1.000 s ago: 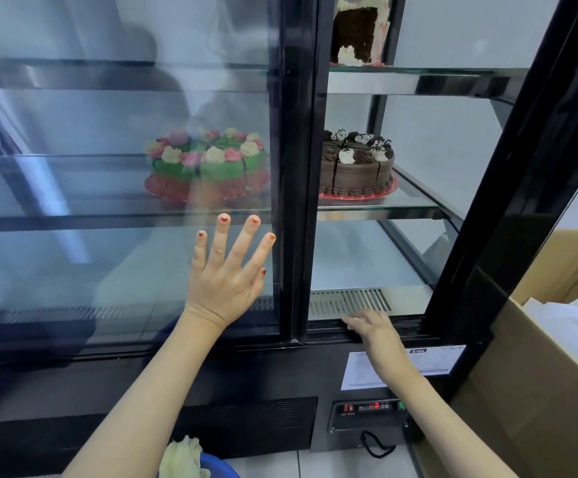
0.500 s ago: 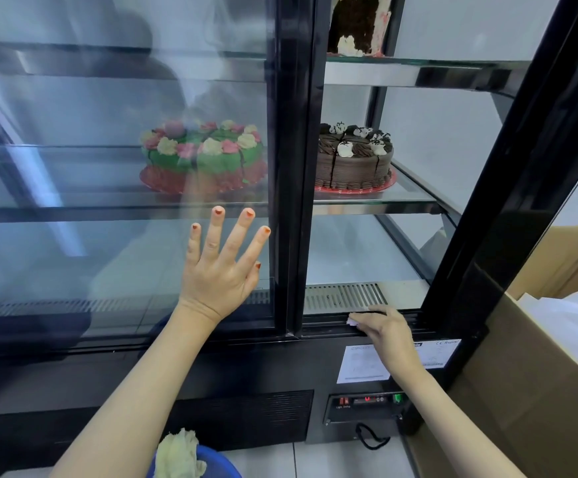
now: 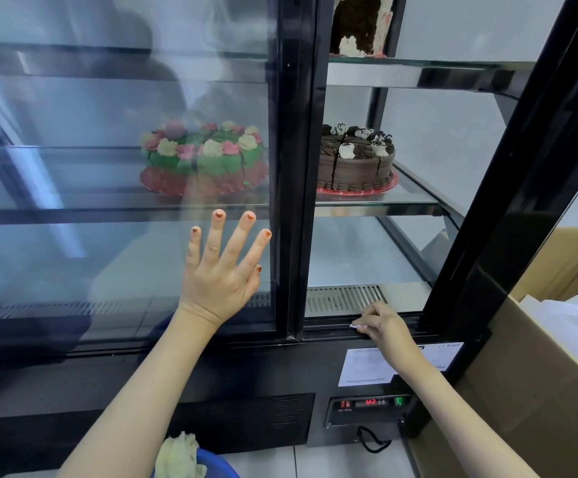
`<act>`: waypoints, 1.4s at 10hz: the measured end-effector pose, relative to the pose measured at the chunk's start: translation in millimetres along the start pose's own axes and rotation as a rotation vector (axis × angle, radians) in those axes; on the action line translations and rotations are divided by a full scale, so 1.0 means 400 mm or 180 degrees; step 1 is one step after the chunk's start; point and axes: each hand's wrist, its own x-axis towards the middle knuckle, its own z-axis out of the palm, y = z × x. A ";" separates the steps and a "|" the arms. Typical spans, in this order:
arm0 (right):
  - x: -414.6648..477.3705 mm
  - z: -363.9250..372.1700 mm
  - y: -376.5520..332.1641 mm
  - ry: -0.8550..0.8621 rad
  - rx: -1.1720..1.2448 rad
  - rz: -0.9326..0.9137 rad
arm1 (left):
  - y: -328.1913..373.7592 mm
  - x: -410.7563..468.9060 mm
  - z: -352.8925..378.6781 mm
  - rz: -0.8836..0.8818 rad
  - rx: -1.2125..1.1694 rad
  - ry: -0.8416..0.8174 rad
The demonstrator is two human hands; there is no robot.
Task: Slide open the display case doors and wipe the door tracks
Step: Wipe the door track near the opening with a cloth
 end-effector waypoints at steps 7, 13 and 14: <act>-0.051 0.000 -0.114 0.1146 0.0652 -0.0805 | -0.008 0.011 -0.014 0.0021 0.0014 -0.0253; -0.188 0.064 -0.269 0.0522 0.1775 -0.0685 | -0.015 0.010 -0.016 0.0123 0.0187 -0.0295; -0.295 0.176 -0.351 -0.0087 0.1971 -0.1217 | -0.018 0.019 -0.032 0.0201 0.0137 -0.0423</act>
